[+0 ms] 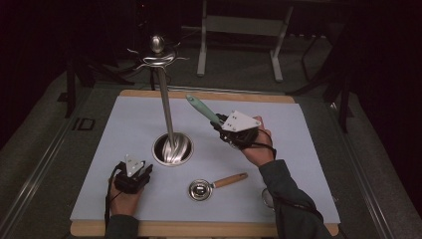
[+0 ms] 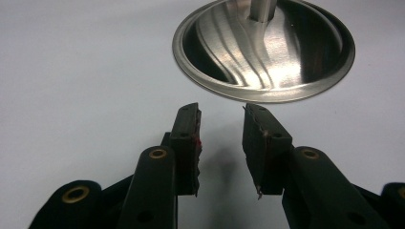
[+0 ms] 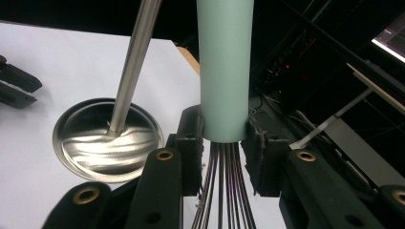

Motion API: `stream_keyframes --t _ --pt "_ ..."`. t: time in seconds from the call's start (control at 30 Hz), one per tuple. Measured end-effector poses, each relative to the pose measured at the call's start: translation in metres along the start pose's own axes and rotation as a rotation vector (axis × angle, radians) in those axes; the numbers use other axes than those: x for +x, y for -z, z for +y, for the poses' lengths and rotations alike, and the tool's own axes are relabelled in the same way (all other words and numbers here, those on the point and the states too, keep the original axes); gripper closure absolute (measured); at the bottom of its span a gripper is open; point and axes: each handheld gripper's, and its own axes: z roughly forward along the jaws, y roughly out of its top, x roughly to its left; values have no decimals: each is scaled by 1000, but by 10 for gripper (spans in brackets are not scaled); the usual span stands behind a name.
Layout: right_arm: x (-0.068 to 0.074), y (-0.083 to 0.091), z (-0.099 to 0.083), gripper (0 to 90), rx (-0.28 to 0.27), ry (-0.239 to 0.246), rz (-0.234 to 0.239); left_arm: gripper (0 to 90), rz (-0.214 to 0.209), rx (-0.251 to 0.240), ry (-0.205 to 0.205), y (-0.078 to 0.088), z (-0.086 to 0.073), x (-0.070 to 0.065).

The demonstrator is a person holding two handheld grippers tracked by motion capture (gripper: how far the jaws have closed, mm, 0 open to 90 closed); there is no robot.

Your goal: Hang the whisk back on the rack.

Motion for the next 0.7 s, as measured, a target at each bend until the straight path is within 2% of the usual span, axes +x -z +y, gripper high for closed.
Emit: stream_keyframes --t 0.7 --pt "-3 10 30 693 -53 32 -11 671 1 4 0 0 0 0"
